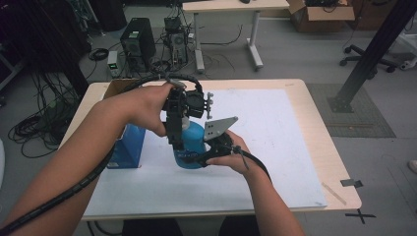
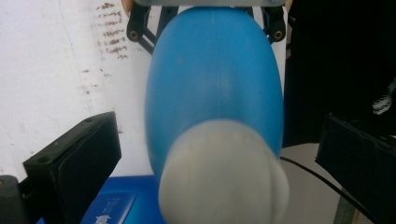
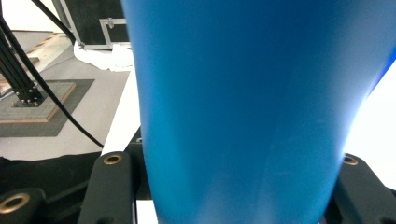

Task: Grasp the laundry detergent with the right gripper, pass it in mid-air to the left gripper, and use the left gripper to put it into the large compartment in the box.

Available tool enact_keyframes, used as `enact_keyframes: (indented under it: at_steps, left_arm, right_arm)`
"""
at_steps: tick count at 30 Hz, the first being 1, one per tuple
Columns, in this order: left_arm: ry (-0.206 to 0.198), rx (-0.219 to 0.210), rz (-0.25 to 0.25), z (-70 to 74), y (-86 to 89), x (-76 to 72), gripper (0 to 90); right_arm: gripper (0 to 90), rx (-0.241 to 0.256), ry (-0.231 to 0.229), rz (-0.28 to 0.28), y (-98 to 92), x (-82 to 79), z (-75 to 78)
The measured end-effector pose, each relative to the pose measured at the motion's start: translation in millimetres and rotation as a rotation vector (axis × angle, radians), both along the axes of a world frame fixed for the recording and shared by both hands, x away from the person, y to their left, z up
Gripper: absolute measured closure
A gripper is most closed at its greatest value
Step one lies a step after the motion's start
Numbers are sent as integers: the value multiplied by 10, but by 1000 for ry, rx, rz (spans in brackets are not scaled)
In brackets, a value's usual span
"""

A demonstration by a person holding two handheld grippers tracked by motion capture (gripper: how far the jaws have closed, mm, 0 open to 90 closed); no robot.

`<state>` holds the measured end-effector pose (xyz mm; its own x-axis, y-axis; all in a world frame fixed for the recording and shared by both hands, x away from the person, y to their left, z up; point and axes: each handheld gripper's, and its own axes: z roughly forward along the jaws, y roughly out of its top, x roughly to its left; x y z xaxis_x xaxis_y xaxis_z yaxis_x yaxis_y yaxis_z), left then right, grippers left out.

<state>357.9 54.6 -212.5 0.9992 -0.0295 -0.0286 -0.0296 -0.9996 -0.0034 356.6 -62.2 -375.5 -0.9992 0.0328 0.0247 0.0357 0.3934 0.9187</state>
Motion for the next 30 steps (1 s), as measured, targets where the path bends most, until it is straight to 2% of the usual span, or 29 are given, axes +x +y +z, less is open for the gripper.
enact_keyframes:
  at_steps: [5,9,30]
  left_arm:
    - [-5,-9,8,-67,1,-10,3]
    - [-11,0,7,-93,10,-8,4]
    - [-55,13,-30,-76,-53,-28,95]
  right_arm:
    - [436,-1,-2,0,9,-5,14]
    - [436,3,-1,2,19,-5,15]
    - [437,7,-3,2,5,-20,32]
